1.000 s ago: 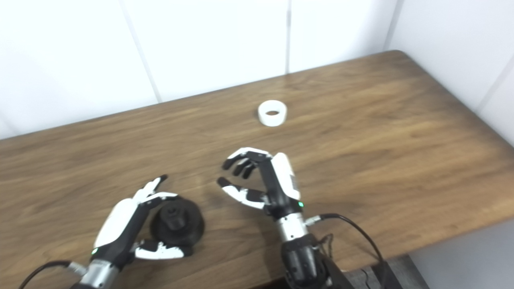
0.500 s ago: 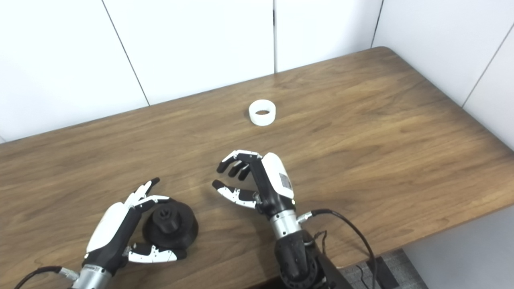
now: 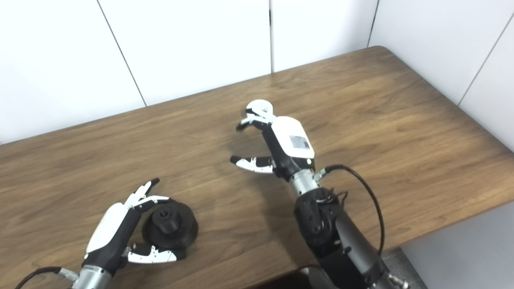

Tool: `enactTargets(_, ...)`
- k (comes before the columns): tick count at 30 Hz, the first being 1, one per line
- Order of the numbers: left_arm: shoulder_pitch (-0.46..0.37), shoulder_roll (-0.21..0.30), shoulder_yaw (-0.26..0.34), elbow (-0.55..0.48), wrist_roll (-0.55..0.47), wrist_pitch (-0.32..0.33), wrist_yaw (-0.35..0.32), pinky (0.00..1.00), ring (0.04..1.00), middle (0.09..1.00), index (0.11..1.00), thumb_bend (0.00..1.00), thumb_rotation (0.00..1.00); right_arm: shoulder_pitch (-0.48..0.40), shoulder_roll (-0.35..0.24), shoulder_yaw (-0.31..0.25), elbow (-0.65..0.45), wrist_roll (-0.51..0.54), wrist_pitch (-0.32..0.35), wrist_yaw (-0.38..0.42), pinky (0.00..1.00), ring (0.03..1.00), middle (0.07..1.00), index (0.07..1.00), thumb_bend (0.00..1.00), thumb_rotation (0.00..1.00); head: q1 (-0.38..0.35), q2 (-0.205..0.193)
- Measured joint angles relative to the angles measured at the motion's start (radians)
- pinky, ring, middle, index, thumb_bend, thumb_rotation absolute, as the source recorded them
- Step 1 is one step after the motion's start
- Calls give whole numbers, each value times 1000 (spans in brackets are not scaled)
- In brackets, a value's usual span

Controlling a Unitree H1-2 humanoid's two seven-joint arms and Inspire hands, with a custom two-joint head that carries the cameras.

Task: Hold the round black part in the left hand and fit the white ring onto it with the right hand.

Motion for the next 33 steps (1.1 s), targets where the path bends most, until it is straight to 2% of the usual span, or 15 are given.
enactTargets(6,0,-2,0,0,0,0,0,1000,1000,1000,638,941,291,-67,-34,-12,24,-71,45,73,893,995,998,877,802,549,8,-2)
enactTargets(11,3,-9,0,0,2,0,1,1000,1000,1000,638,943,297,-132,-46,-22,65,-125,99,116,936,1000,1000,910,868,526,15,2)
enactTargets(15,4,-9,-1,0,2,0,2,1000,1000,1000,639,941,300,-167,-51,-22,117,-126,115,149,946,1000,1000,925,886,513,18,2)
enactTargets(23,7,-9,0,0,2,-3,5,1000,1000,1000,638,945,301,-248,-110,-11,227,-126,145,228,979,1000,1000,948,884,529,31,5)
enactTargets(28,8,-9,-1,0,3,-5,8,1000,1000,1000,638,948,304,-312,-130,14,313,-131,171,280,935,1000,1000,942,901,562,38,6)
enactTargets(33,9,-9,0,0,3,-7,8,1000,1000,1000,636,950,310,-349,-138,28,393,-130,188,291,909,1000,1000,937,916,572,44,8)
